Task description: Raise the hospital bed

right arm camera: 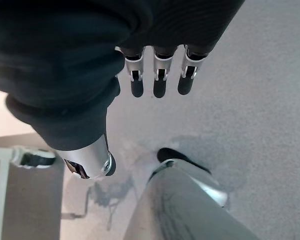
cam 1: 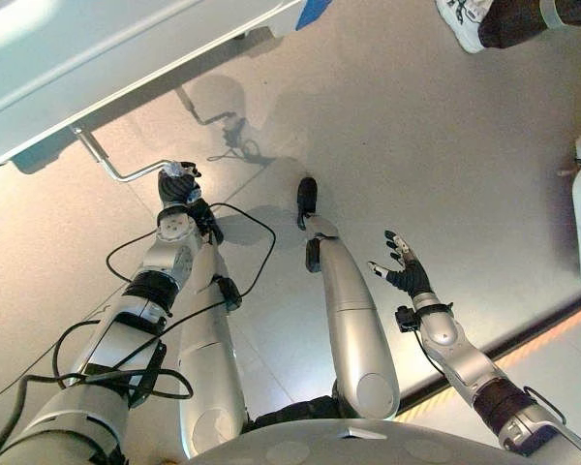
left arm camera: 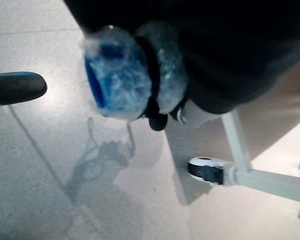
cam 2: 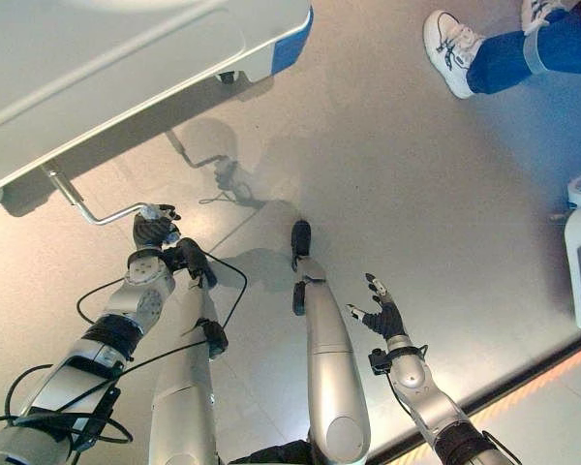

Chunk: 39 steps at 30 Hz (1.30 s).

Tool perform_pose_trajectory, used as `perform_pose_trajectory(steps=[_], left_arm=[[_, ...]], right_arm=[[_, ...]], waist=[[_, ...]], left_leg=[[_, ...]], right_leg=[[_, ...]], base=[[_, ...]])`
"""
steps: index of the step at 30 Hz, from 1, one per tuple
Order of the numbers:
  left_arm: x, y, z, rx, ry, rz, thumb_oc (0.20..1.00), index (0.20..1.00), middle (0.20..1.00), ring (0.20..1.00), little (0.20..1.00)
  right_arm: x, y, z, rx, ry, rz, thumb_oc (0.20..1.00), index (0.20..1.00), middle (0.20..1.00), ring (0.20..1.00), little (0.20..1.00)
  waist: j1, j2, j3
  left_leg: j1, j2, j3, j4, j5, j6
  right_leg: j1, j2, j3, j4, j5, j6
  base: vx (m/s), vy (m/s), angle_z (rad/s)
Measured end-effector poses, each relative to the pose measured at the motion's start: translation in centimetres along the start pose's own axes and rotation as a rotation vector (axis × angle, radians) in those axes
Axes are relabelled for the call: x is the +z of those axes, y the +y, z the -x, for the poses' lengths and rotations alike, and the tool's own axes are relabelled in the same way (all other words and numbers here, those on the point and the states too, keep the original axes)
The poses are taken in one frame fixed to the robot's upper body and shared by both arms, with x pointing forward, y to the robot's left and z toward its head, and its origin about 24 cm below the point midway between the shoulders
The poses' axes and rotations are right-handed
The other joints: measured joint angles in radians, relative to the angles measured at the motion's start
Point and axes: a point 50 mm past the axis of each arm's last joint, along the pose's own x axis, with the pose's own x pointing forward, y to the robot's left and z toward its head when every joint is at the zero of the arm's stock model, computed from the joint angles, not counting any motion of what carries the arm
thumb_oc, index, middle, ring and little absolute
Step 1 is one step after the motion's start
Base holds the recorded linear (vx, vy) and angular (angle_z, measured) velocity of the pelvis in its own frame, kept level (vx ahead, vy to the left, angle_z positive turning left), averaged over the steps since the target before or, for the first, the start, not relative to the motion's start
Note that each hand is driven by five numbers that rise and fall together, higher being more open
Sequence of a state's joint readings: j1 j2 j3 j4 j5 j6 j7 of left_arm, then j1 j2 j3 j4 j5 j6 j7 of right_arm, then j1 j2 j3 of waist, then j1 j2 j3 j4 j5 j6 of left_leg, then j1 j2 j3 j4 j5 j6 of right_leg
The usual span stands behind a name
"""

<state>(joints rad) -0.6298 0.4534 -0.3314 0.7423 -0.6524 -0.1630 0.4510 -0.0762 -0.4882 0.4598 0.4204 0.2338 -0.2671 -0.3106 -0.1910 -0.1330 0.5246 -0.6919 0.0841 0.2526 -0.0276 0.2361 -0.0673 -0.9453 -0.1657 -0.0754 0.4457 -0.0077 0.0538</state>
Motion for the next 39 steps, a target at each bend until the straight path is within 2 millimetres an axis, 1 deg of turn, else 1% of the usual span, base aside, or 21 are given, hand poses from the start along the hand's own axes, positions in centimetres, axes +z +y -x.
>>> perform_pose_trajectory(steps=[1,2,4,7,8,9,12,15,16,18,19,20,21,22,23,25,28,29,30,33,39], left_arm=[[0.0,-0.1,0.0,-0.002,0.0,0.003,0.2,0.2,0.2,0.2,0.2],[0.0,-0.2,0.1,-0.007,0.0,0.01,0.2,0.2,0.2,0.2,0.2],[-0.4,-0.4,0.4,-0.014,0.011,0.018,0.2,0.2,0.2,0.2,0.2],[-1.6,-0.4,1.4,-0.042,0.036,0.029,0.2,0.2,0.2,0.2,0.2],[-1.8,-0.5,1.5,-0.051,0.037,0.03,0.2,0.2,0.2,0.2,0.2],[-1.9,-0.6,1.8,-0.065,0.036,0.033,0.2,0.2,0.2,0.2,0.2],[-1.8,-1.0,2.4,-0.111,0.022,0.045,0.2,0.2,0.2,0.2,0.2],[-2.0,-0.9,2.6,-0.113,0.026,0.048,0.2,0.2,0.2,0.2,0.2],[-2.1,-0.8,2.9,-0.113,0.026,0.061,0.2,0.2,0.2,0.2,0.2],[-2.4,-0.5,3.2,-0.113,0.033,0.07,0.2,0.2,0.2,0.2,0.2],[-2.8,-0.2,3.4,-0.11,0.043,0.067,0.2,0.2,0.2,0.2,0.2],[-2.5,-0.3,3.5,-0.119,0.033,0.078,0.2,0.2,0.2,0.2,0.2],[-2.5,-0.3,3.6,-0.122,0.032,0.079,0.2,0.2,0.2,0.2,0.2],[-2.7,-0.2,3.8,-0.127,0.035,0.079,0.2,0.2,0.2,0.2,0.2],[-2.5,-0.2,3.9,-0.134,0.025,0.093,0.2,0.2,0.2,0.2,0.2],[-2.8,0.1,4.2,-0.136,0.034,0.093,0.2,0.2,0.2,0.2,0.2],[-3.0,0.2,4.3,-0.145,0.04,0.102,0.2,0.2,0.2,0.2,0.2],[-3.0,0.2,4.3,-0.149,0.042,0.103,0.2,0.2,0.2,0.2,0.2],[-3.1,0.3,4.3,-0.146,0.045,0.103,0.2,0.2,0.2,0.2,0.2],[-3.4,0.6,4.4,-0.141,0.061,0.104,0.2,0.2,0.2,0.2,0.2],[-3.8,0.5,4.5,-0.154,0.088,0.106,0.2,0.2,0.2,0.2,0.2]], right_arm=[[-0.1,-0.1,0.0,-0.001,0.002,0.002,1.0,1.0,1.0,1.0,1.0],[-0.1,-0.1,0.0,-0.003,0.006,0.003,1.0,1.0,1.0,1.0,1.0],[-0.3,-0.5,0.0,-0.014,0.019,0.009,1.0,1.0,1.0,1.0,1.0],[-0.7,-0.6,0.0,-0.017,0.038,0.017,1.0,1.0,1.0,1.0,1.0],[-0.7,-0.6,0.1,-0.017,0.039,0.017,1.0,1.0,1.0,1.0,1.0],[-0.7,-0.7,0.0,-0.02,0.039,0.018,1.0,1.0,1.0,1.0,1.0],[-1.1,-0.9,0.0,-0.029,0.057,0.024,1.0,1.0,1.0,1.0,1.0],[-1.3,-1.2,0.1,-0.032,0.063,0.03,1.0,1.0,1.0,1.0,1.0],[-1.5,-1.4,0.1,-0.04,0.075,0.03,1.0,1.0,1.0,1.0,1.0],[-2.5,-1.6,0.5,-0.048,0.128,0.042,1.0,1.0,1.0,1.0,1.0],[-2.7,-1.7,0.6,-0.05,0.135,0.044,1.0,1.0,1.0,1.0,1.0],[-2.9,-1.8,0.8,-0.053,0.143,0.043,1.0,1.0,1.0,1.0,1.0],[-3.0,-1.9,0.9,-0.054,0.146,0.044,1.0,1.0,1.0,1.0,1.0],[-3.1,-2.0,0.9,-0.057,0.149,0.045,1.0,1.0,1.0,1.0,1.0],[-3.2,-2.0,1.0,-0.057,0.161,0.047,1.0,1.0,1.0,1.0,1.0],[-3.4,-2.0,1.1,-0.057,0.172,0.049,1.0,1.0,1.0,1.0,1.0],[-3.5,-1.9,1.1,-0.055,0.177,0.046,1.0,1.0,1.0,1.0,1.0],[-3.6,-1.8,1.1,-0.054,0.181,0.043,1.0,1.0,1.0,1.0,1.0],[-3.7,-1.8,1.2,-0.054,0.188,0.044,1.0,1.0,1.0,1.0,1.0],[-4.3,-1.8,1.4,-0.057,0.214,0.047,1.0,1.0,1.0,1.0,1.0],[-5.1,-1.5,1.7,-0.053,0.258,0.041,1.0,1.0,1.0,1.0,1.0]], waist=[[0.014,0.003,-0.001],[0.013,0.005,0.001],[0.018,0.02,0.006],[0.017,0.042,0.011],[0.016,0.045,0.01],[0.033,0.049,0.01],[0.052,0.061,0.013],[0.057,0.076,0.011],[0.065,0.084,0.012],[0.067,0.092,0.013],[0.074,0.093,0.012],[0.068,0.094,0.012],[0.071,0.096,0.012],[0.087,0.099,0.013],[0.081,0.1,0.013],[0.097,0.103,0.013],[0.104,0.105,0.014],[0.098,0.105,0.014],[0.107,0.106,0.014],[0.107,0.106,0.014],[0.117,0.106,0.014]], left_leg=[[0.001,-0.001,-0.01,0.002,0.001,0.0],[0.003,0.0,-0.013,0.002,0.001,0.0],[0.012,-0.001,-0.016,0.001,0.005,0.002],[0.058,-0.007,-0.035,-0.01,0.012,0.003],[0.065,-0.007,-0.036,-0.013,0.012,0.003],[0.071,-0.009,-0.038,-0.014,0.012,0.003],[0.082,-0.01,-0.044,-0.014,0.011,0.004],[0.088,-0.011,-0.05,-0.014,0.002,0.007],[0.09,-0.012,-0.058,-0.013,0.006,0.011],[0.112,-0.011,-0.07,-0.012,0.005,0.011],[0.119,-0.012,-0.074,-0.011,0.005,0.01],[0.124,-0.011,-0.08,-0.009,0.001,0.006],[0.124,-0.012,-0.086,-0.007,0.001,0.006],[0.123,-0.014,-0.094,-0.007,0.002,0.007],[0.125,-0.013,-0.096,-0.005,0.004,0.009],[0.135,-0.014,-0.11,-0.006,0.005,0.01],[0.148,-0.018,-0.133,-0.004,0.009,0.006],[0.155,-0.021,-0.142,-0.004,0.009,0.007],[0.158,-0.022,-0.148,-0.004,0.009,0.007],[0.176,-0.028,-0.173,0.0,0.008,0.008],[0.196,-0.03,-0.202,0.001,0.008,0.009]], right_leg=[[0.002,0.004,0.001,-0.001,0.001,-0.001],[0.005,0.006,0.001,-0.004,0.001,-0.001],[0.02,0.008,0.0,-0.009,0.004,-0.004],[0.079,0.004,-0.013,-0.028,0.005,-0.007],[0.088,0.003,-0.017,-0.031,0.002,-0.003],[0.095,0.0,-0.019,-0.029,-0.002,0.0],[0.108,-0.003,-0.023,-0.023,-0.004,-0.001],[0.116,-0.005,-0.026,-0.017,-0.008,-0.001],[0.121,-0.006,-0.029,-0.015,-0.008,-0.001],[0.153,-0.009,-0.044,-0.015,-0.016,-0.002],[0.162,-0.011,-0.048,-0.014,-0.018,-0.002],[0.173,-0.011,-0.053,-0.015,-0.021,-0.001],[0.175,-0.011,-0.053,-0.015,-0.022,-0.001],[0.181,-0.014,-0.058,-0.014,-0.023,-0.001],[0.191,-0.014,-0.065,-0.018,-0.024,0.001],[0.215,-0.016,-0.079,-0.027,-0.026,0.003],[0.247,-0.019,-0.087,-0.032,-0.034,0.011],[0.258,-0.022,-0.091,-0.031,-0.038,0.014],[0.268,-0.024,-0.098,-0.032,-0.04,0.014],[0.305,-0.031,-0.115,-0.035,-0.05,0.02],[0.366,-0.033,-0.157,-0.063,-0.05,0.019]], base=[[-0.01,0.005,-0.08],[-0.01,0.015,-0.09],[-0.01,0.007,-0.02],[-0.02,0.017,0.08],[-0.03,0.028,0.09],[-0.03,0.047,0.08],[-0.01,0.019,0.06],[-0.02,0.039,0.06],[-0.02,0.033,0.08],[-0.02,0.038,0.15],[-0.02,0.025,0.16],[-0.03,0.056,0.13],[-0.03,0.056,0.16],[-0.04,0.09,0.17],[-0.02,0.057,0.17],[-0.02,0.074,0.2],[0.0,0.064,0.22],[0.0,0.063,0.18],[0.0,0.064,0.23],[0.0,0.08,0.22],[-0.01,0.075,0.17]])
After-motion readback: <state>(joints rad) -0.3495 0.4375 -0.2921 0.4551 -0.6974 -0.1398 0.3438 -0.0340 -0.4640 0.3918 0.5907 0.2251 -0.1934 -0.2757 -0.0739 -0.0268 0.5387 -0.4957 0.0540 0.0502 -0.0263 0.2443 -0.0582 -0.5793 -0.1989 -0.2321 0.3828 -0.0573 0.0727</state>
